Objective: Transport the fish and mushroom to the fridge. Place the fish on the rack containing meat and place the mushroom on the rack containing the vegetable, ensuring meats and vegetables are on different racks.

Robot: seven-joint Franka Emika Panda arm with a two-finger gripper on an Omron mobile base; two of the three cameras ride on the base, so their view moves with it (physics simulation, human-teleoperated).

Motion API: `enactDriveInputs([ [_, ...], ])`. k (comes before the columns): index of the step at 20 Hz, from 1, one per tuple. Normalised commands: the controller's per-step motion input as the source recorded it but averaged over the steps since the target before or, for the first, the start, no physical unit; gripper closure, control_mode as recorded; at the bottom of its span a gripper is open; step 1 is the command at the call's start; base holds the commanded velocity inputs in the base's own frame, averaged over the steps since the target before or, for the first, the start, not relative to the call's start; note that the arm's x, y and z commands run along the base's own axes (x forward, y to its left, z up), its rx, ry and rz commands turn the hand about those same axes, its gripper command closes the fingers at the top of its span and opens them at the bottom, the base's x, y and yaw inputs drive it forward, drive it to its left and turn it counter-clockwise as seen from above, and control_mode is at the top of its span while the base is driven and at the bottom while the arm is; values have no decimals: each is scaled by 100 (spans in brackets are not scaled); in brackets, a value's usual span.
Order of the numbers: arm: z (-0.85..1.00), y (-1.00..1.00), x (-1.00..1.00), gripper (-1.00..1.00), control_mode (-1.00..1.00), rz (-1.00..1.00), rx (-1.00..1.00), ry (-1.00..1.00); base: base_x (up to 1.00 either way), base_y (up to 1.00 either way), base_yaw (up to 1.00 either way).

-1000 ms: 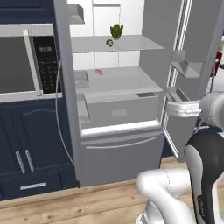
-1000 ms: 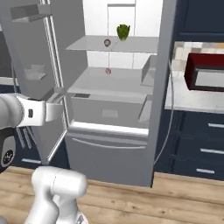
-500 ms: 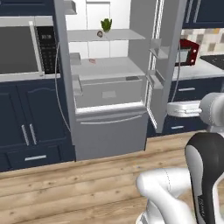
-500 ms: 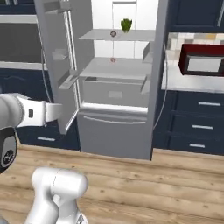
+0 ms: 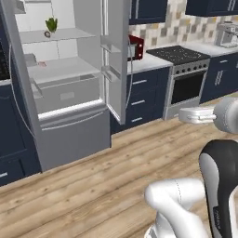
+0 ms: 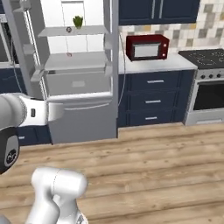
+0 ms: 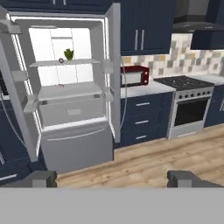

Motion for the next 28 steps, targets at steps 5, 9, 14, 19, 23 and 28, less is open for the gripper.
enactDriveInputs([
  [5,0,0,0,-100,100,0,0,0,-100,-4,-6],
  [9,0,0,0,-100,100,0,0,0,-100,-52,14],
  [14,0,0,0,-100,100,0,0,0,-100,-95,26],
  [19,0,0,0,-100,100,0,0,0,-100,-89,17],
  [23,0,0,0,-100,100,0,0,0,-100,27,-12],
  [28,0,0,0,-100,100,0,0,0,-100,15,-10],
])
